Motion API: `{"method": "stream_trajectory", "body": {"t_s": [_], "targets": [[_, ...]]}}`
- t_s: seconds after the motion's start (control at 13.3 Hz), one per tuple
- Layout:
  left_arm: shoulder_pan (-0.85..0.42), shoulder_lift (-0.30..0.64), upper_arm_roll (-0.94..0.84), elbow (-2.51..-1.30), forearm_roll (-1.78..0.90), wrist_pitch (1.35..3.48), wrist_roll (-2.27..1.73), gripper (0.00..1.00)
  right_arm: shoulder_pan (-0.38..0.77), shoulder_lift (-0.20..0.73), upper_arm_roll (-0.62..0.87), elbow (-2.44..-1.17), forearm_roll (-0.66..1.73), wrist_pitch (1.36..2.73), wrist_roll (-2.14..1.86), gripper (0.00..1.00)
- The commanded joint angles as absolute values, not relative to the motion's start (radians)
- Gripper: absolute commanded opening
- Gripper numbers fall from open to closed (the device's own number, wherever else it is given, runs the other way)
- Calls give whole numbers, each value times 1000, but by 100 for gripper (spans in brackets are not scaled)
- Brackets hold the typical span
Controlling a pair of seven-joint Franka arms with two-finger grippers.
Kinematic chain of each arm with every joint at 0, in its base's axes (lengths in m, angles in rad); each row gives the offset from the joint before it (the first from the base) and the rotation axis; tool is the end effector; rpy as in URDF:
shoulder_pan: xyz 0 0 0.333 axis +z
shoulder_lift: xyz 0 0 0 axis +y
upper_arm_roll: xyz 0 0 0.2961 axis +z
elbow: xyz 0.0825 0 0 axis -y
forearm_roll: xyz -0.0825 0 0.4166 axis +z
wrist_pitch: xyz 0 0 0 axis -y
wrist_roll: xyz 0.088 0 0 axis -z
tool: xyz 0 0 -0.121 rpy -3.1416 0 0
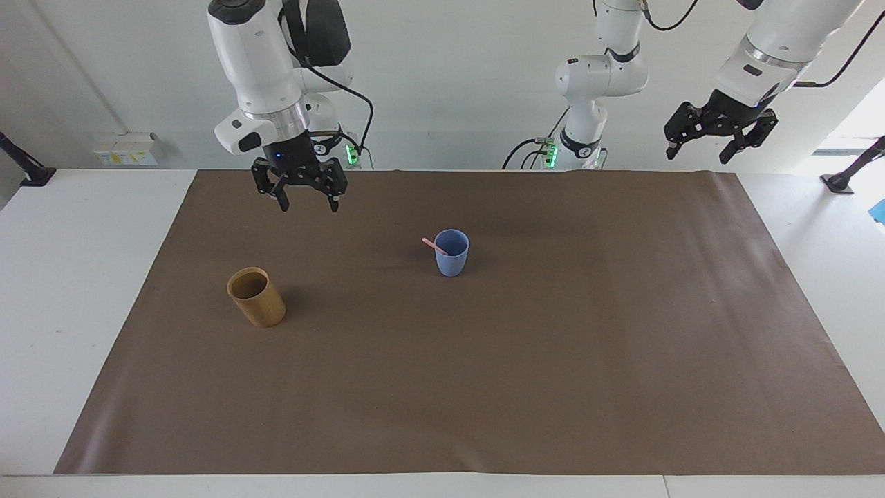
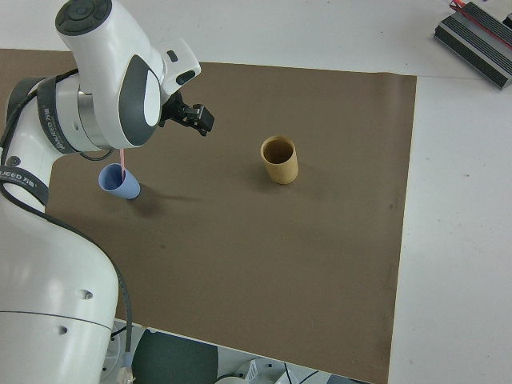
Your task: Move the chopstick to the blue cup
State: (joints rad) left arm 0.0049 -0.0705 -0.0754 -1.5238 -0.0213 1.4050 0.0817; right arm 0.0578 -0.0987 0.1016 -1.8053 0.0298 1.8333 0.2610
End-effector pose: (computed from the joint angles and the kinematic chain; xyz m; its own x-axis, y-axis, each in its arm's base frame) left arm 0.5459 -0.0429 0.6397 0.9869 -0.1546 -0.0470 -0.1538 -0.9879 0.0198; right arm 0.5715 0.0966 0.5519 0.9871 -0.1094 0.1165 -0.1040 -0.9932 -0.0513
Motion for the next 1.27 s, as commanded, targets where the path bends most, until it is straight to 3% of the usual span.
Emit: {"method": "stream_trajectory", "body": {"t_s": [0.0, 0.22, 0.53, 1.2], "targets": [[-8, -89, -66, -1534, -14, 1393, 109, 100, -14, -54, 115, -1657, 20, 1714, 229, 100], [-8, -92, -64, -1537, -15, 1368, 109, 100, -37, 0, 117, -1533, -33, 1599, 227, 100], [6, -92, -61, -1534, -20, 1368, 98, 100, -41, 17, 78, -1450, -35, 1549, 221, 100], [11, -92, -52, -1534, -18, 1364, 98, 100, -32, 28, 51, -1491, 14, 1528, 158, 100]]}}
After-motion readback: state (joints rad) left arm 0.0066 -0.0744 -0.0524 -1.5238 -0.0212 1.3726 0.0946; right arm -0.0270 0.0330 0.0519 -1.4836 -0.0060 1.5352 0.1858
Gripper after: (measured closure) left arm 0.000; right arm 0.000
